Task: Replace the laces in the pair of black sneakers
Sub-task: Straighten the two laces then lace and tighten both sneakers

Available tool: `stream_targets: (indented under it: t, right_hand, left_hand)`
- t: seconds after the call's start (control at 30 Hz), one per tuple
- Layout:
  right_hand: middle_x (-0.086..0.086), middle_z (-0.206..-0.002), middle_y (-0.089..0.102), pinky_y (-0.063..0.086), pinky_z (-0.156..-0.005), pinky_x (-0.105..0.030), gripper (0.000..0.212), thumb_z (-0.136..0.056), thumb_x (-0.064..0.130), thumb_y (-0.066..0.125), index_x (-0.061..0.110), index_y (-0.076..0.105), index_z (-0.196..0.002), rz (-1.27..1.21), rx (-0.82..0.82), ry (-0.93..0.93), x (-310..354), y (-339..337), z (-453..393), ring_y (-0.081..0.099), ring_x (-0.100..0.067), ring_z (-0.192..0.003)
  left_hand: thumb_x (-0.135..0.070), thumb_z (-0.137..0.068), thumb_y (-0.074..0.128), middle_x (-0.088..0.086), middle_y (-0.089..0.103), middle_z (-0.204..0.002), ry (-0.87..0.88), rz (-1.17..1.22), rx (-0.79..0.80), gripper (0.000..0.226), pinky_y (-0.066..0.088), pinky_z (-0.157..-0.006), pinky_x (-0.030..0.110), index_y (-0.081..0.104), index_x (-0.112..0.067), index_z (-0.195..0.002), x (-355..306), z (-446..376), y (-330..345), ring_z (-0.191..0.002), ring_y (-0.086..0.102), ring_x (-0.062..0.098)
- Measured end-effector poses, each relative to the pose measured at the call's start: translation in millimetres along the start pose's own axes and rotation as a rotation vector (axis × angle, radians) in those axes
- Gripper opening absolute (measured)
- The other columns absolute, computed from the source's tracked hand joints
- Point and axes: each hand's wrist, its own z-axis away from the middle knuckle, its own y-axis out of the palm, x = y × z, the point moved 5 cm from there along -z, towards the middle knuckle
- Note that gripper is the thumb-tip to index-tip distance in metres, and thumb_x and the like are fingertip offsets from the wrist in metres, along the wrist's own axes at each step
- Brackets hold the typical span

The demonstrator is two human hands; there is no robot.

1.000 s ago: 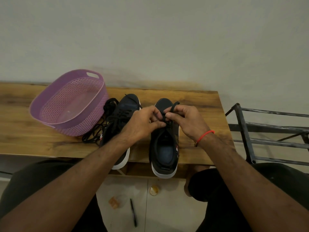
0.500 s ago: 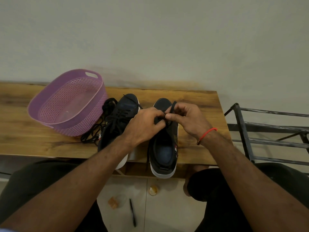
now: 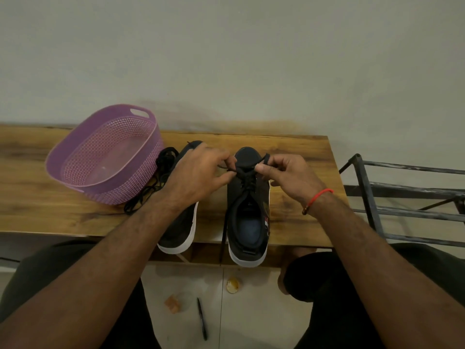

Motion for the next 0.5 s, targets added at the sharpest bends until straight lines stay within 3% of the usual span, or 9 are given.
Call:
stream_targets:
  t: [0.1,0.27,0.5]
  right_hand:
    - [0.002,-0.087,0.071,0.053,-0.080,-0.028,0.021,-0.091,0.026,0.070,0.006,0.072,-0.088,0.048,0.010,0.022,2,-4,3,0.065,-0.011,-0.086]
    - [-0.003,-0.091,0.072,0.055,-0.080,-0.034,0.025,-0.091,0.031,0.070,0.007,0.072,-0.092,0.192,0.114,0.167,-8,-11,5,0.067,-0.019,-0.092]
    - [0.003,-0.085,0.073,0.056,-0.072,-0.032,0.014,-0.091,0.032,0.071,0.020,0.068,-0.083,0.272,0.300,0.422,-27,-16,8,0.069,-0.014,-0.081]
  left_hand:
    - [-0.034,-0.094,0.069,-0.010,0.069,-0.105,-0.016,-0.121,-0.020,0.013,0.043,-0.103,0.047,0.069,-0.027,-0.105,2,0,-3,-0.112,0.055,0.015]
    - [-0.028,-0.095,0.067,-0.003,0.068,-0.100,-0.043,-0.227,-0.058,0.011,0.043,-0.097,0.042,0.067,-0.024,-0.105,8,4,-4,-0.108,0.057,0.020]
    - [-0.029,-0.094,0.065,-0.001,0.068,-0.101,-0.168,-0.324,-0.110,0.013,0.041,-0.095,0.042,0.064,-0.025,-0.107,14,6,-4,-0.109,0.054,0.025]
